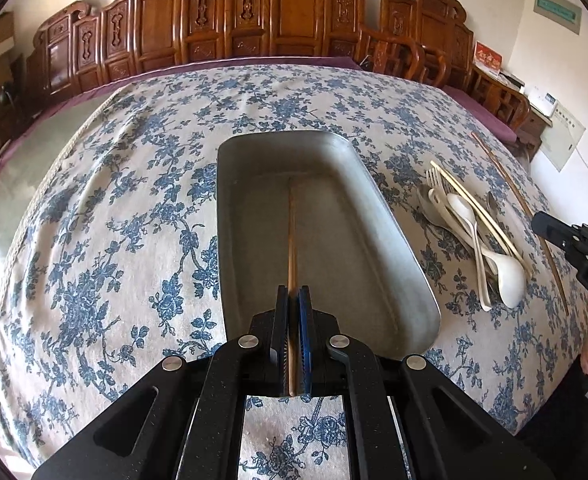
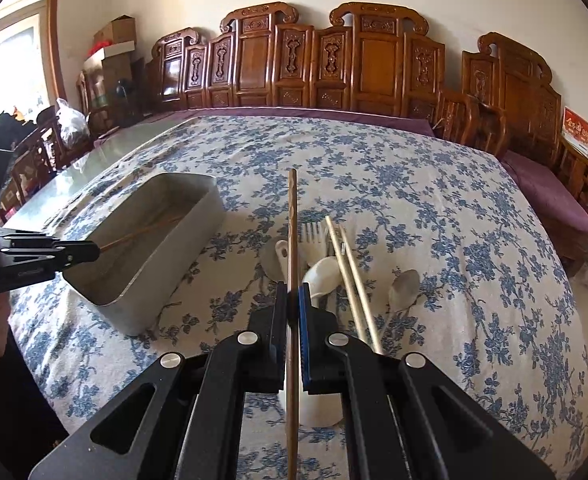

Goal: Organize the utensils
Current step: 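Carry the chopsticks to the grey metal tray while the left tool releases its chopstick inside, then lower the chopstick into the grey tray and open the right tool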

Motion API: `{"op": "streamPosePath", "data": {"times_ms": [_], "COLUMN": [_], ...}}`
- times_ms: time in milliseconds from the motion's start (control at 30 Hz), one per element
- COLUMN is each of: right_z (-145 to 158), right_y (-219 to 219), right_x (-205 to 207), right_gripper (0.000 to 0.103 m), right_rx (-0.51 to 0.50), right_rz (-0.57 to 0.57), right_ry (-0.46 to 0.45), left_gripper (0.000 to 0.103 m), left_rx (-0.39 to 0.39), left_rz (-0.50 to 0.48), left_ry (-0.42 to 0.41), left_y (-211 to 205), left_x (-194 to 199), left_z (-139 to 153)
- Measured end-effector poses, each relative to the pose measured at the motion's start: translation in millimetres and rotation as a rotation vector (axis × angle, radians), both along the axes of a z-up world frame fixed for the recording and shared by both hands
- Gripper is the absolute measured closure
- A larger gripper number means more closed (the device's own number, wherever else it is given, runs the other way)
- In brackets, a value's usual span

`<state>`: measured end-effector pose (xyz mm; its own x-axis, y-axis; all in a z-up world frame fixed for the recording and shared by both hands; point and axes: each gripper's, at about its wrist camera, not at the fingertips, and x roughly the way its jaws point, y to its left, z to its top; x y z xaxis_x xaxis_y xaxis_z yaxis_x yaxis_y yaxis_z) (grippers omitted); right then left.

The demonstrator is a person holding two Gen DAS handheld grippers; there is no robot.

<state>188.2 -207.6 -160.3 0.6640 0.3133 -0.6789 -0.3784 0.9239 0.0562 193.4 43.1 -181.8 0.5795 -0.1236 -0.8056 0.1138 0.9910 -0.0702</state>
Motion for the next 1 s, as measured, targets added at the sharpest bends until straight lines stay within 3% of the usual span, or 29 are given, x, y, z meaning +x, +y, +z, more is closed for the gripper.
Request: {"op": "streamPosePath", "data": {"times_ms": [167, 233, 267, 567, 1000], "right_z": [6, 9, 11, 26, 3], "right_y": [17, 27, 31, 85, 162], "right_x": [-4, -5, -5, 4, 48], "right_gripper": [0.097, 0.097, 0.097, 0.097, 0.097], "right_rx": [-0.004, -0.009, -0.009, 0.063, 0.100], "right_rz": [0.032, 0.048, 0.054, 0.123, 0.152], "right_ry": [0.003, 0.002, 0.002, 0.041, 0.155], "left_gripper": [0.097, 0.083, 0.081, 0.081, 0.081], "left_rx": [-0.012, -0.015, -0.016, -0.026, -0.029], "left_rz": [0.004, 0.010, 0.011, 0.049, 0.105], "left_ry": [-0.010, -0.023, -0.031, -0.107, -0.143], "left_y": [3, 5, 6, 26, 57], "left_x": [1, -1, -1, -9, -12], "left_z": [4, 8, 9, 32, 44]}}
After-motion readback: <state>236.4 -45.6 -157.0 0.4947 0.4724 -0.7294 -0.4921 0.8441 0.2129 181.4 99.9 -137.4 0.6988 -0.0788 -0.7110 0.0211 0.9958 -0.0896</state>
